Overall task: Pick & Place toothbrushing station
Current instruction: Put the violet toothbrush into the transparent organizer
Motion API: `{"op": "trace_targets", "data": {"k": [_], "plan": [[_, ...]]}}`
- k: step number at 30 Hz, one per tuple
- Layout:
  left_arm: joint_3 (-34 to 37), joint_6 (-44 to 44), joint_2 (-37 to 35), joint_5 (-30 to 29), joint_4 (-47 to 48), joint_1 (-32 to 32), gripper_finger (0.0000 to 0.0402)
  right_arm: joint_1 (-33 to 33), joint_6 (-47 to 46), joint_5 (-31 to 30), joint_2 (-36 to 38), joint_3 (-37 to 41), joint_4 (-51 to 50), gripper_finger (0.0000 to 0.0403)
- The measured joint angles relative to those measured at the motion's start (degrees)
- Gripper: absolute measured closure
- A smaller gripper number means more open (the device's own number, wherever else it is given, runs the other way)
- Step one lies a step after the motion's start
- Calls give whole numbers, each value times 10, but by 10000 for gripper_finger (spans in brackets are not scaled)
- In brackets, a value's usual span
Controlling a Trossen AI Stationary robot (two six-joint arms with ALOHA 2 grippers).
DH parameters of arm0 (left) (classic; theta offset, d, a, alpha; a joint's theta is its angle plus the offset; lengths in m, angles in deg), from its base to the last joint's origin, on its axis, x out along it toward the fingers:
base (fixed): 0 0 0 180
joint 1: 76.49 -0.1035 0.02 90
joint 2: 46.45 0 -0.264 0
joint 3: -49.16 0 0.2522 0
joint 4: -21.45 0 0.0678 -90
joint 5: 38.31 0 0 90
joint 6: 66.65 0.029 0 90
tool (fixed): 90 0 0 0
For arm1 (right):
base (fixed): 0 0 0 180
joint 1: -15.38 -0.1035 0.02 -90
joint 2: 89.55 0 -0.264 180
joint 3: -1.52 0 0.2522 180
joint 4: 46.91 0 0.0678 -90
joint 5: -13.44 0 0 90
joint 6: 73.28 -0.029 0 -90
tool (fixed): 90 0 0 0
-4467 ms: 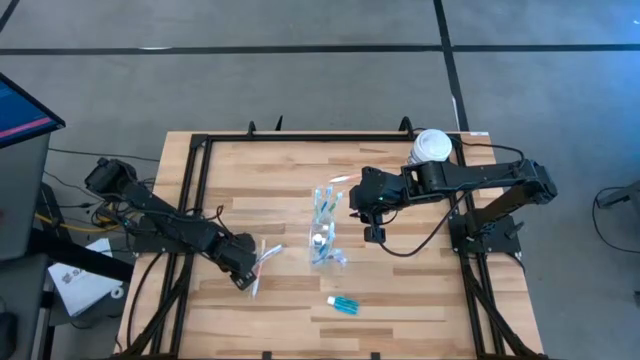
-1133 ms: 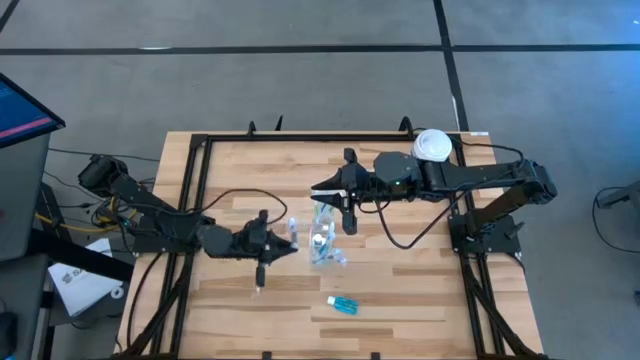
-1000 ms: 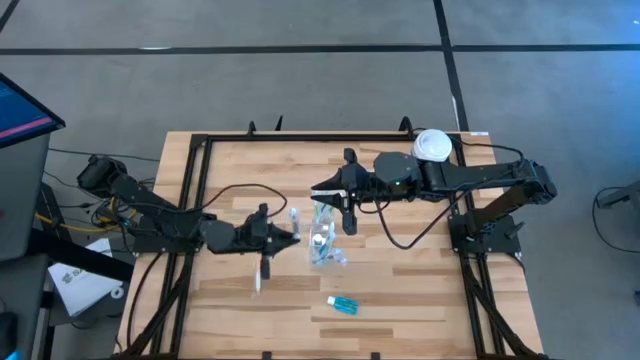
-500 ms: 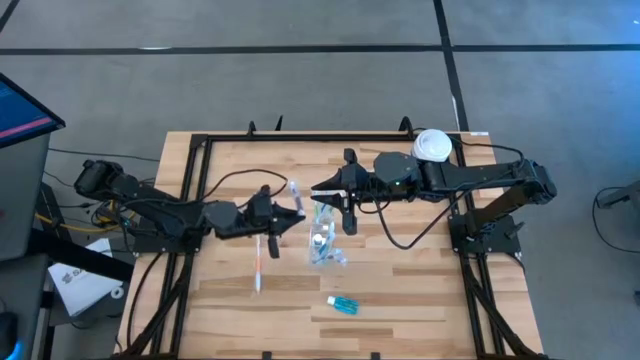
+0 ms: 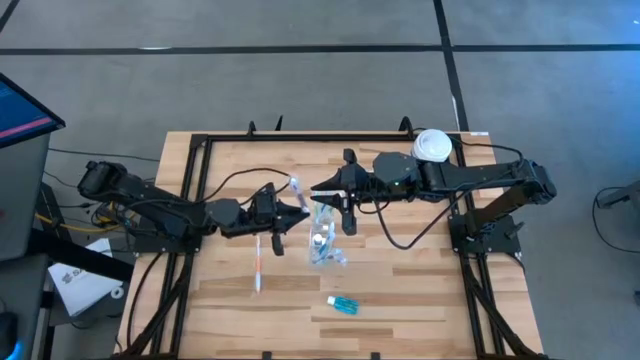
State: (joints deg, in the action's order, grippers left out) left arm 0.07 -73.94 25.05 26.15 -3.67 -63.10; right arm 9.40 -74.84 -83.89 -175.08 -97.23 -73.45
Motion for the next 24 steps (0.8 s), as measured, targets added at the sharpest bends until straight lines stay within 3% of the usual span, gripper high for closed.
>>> {"op": "trace_targets", "data": {"k": [9, 17, 24], "plan": [[-1, 29, 46, 2, -76, -6, 376, 0, 0, 0, 0, 0, 0, 316], [-53, 30, 102, 57, -75, -38, 376, 0, 0, 0, 0, 0, -1, 316], [-64, 30, 112, 64, -74, -37, 376, 0, 0, 0, 0, 0, -6, 316]]}}
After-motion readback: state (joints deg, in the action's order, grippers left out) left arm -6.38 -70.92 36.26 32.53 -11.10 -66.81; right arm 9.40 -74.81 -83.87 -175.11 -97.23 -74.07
